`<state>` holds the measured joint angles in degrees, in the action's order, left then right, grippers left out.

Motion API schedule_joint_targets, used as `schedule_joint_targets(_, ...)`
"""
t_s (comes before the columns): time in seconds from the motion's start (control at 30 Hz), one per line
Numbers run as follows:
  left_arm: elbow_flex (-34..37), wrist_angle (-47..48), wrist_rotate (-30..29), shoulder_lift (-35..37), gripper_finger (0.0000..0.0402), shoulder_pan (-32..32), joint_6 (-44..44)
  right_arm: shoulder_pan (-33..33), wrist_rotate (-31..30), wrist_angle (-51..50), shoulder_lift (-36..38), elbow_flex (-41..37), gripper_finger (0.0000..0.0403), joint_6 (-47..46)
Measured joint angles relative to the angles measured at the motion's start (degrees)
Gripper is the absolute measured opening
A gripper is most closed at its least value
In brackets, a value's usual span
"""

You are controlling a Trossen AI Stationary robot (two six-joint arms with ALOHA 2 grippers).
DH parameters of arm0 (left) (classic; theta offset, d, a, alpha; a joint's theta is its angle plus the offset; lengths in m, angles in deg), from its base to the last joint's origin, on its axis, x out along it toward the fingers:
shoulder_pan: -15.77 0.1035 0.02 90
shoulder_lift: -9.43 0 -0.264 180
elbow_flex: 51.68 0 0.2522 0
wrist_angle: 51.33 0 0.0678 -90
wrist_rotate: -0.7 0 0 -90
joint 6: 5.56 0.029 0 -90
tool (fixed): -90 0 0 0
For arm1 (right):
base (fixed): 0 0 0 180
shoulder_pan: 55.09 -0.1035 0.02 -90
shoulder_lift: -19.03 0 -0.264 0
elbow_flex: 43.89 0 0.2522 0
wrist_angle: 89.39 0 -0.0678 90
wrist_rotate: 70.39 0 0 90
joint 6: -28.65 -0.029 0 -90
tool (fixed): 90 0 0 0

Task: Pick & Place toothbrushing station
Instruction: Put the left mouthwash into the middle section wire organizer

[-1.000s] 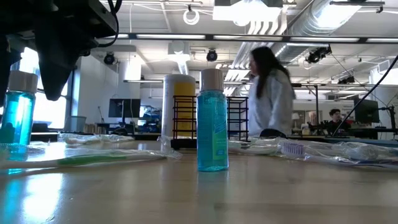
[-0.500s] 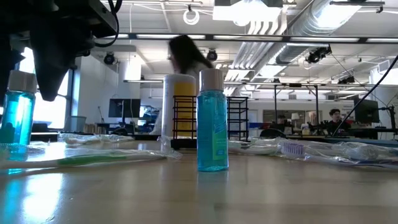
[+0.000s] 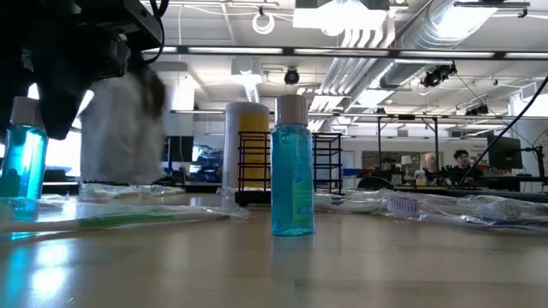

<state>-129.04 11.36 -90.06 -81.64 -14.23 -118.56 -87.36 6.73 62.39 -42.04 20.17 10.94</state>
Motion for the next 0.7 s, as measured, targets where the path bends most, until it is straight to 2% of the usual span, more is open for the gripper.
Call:
schedule_joint_targets(0.47, -0.09, -2.14, 1.47, -4.46, 0.0182, -0.02, 0.44, 0.02, -0.15, -0.41, -0.01, 0.00, 0.0003, -0.07)
schedule_joint_targets(0.7, -0.04, -2.06, 1.68, -4.50, 0.0182, 0.00, 0.24, 0.02, -0.19, -0.38, -0.01, 0.00, 0.0003, -0.20)
